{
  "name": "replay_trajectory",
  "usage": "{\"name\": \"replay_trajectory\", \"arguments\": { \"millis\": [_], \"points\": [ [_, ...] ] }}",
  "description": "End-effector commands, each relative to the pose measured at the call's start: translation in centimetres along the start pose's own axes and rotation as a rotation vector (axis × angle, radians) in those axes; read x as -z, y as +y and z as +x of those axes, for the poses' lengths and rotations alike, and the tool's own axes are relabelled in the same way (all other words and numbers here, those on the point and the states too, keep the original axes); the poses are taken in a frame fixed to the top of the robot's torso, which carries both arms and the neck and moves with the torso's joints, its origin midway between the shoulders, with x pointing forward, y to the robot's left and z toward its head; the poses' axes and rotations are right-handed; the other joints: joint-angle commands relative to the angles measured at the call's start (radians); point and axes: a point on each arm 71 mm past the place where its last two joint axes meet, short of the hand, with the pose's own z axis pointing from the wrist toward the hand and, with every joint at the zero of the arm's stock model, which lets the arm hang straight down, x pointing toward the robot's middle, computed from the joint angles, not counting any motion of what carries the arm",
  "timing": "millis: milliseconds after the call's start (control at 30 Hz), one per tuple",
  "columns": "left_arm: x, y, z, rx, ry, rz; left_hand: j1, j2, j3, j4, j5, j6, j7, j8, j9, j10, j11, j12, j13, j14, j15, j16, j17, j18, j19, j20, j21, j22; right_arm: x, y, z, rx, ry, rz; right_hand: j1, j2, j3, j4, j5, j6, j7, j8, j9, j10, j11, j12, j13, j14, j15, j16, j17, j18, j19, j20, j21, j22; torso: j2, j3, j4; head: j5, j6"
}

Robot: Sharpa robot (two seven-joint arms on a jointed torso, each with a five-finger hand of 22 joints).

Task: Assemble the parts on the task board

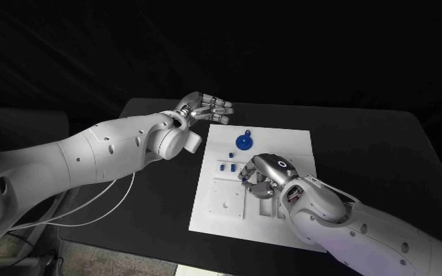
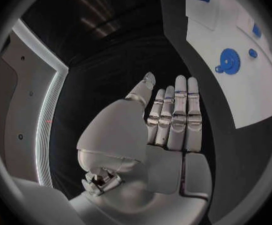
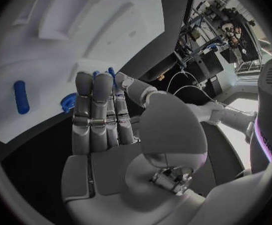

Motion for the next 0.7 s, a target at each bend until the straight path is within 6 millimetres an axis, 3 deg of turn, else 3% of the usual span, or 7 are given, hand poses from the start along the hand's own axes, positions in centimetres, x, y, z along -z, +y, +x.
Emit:
{"name": "replay_trajectory", "arguments": {
  "millis": [33,500,700],
  "points": [
    [-0.1,-0.2,0.2,0.008,-0.002,0.018,-0.002,0.007,0.004,0.003,0.003,0.005,0.004,0.001,-0.001,0.005,0.002,-0.003,-0.001,-0.007,0.002,-0.002,-0.002,-0.010,-0.005,0.003,0.000,-0.001,0.1,0.0,0.4,-0.025,-0.043,-0.018,0.002,0.012,-0.002,-0.006,-0.004,0.005,0.002,0.007,0.002,0.022,-0.015,0.000,0.001,0.003,-0.005,0.012,-0.013,0.014,0.005,-0.004,0.010,0.027,0.000,0.0000,-0.0012,0.025,-0.013],
    [-0.2,-0.2,0.4,0.009,0.002,0.014,-0.002,0.007,0.005,0.005,0.003,0.006,0.004,0.001,-0.001,0.004,0.002,-0.003,-0.001,-0.007,0.001,-0.001,-0.002,-0.010,-0.005,0.003,0.000,-0.004,0.3,-0.7,2.6,-0.048,-0.031,0.002,0.006,0.017,-0.003,-0.007,-0.021,0.004,0.003,0.006,0.001,0.020,-0.015,0.000,0.001,0.002,-0.005,0.020,-0.020,0.013,0.007,-0.004,0.025,0.029,0.000,-0.0006,-0.0011,0.071,-0.042],
    [-0.3,-0.3,0.5,0.010,0.004,0.014,-0.002,0.007,0.005,0.005,0.003,0.006,0.004,0.001,-0.001,0.004,0.002,-0.003,-0.001,-0.007,0.001,-0.001,-0.002,-0.010,-0.005,0.003,0.000,-0.004,0.2,-0.7,2.9,-0.048,-0.029,0.006,0.007,0.017,-0.003,-0.008,-0.023,0.004,0.003,0.006,0.001,0.019,-0.014,0.000,0.001,0.002,-0.005,0.022,-0.021,0.013,0.007,-0.004,0.027,0.030,0.000,-0.0014,-0.0019,0.079,-0.045]
  ]
}}
